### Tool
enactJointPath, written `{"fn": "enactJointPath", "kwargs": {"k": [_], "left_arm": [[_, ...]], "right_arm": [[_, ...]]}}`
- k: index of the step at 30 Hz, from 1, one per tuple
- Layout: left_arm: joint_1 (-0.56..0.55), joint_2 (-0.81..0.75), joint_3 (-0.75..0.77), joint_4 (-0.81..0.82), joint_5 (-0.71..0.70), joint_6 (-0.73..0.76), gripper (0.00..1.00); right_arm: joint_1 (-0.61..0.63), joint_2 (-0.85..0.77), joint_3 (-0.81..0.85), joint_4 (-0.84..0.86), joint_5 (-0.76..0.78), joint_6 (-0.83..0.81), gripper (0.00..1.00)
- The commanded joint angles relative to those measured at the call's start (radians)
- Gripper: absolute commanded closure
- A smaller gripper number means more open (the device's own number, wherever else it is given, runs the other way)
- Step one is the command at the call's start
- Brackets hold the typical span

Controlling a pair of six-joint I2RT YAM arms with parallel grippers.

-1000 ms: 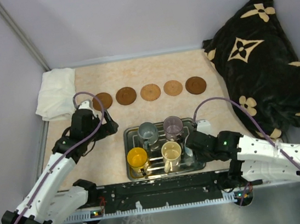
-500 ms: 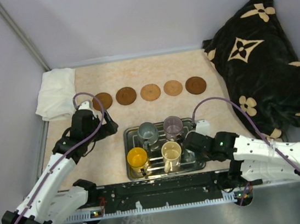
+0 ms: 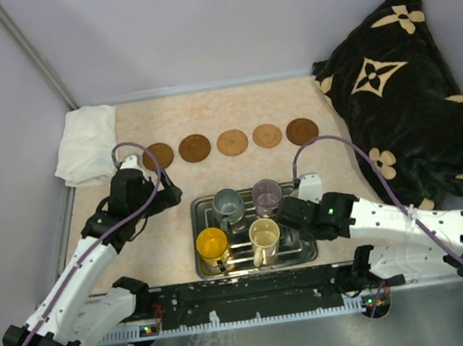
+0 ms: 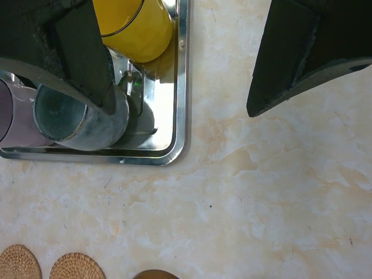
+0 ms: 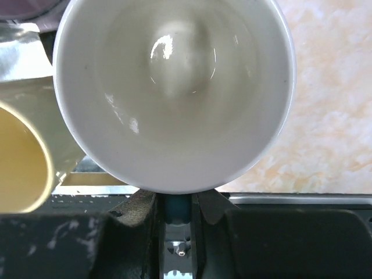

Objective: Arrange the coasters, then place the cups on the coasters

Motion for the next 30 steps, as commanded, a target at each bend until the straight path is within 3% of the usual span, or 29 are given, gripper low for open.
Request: {"fn": "enactJointPath", "kwargs": {"k": [1, 8, 17, 30], "left_arm": [[-0.004, -0.002, -0.011, 0.037, -0.008, 0.011, 0.0], [-0.004, 0.021, -0.01, 0.073, 0.004, 0.025, 0.0], [-0.003, 0.069, 0.008, 0.114, 0.014, 0.053, 0.0], [-0.003, 0.15, 0.076, 0.146, -0.039, 0.066, 0.0]], "right_arm": [[0.005, 0.053, 0.162, -0.084, 0.184, 0.017, 1.0], [-0.108, 0.167, 0.375, -0.16, 0.233, -0.116, 1.0], [-0.552, 0.212, 0.472, 0.178, 0.077, -0.592, 1.0], [-0.795, 0.624, 0.776, 0.51, -0.045, -0.86, 1.0]]}}
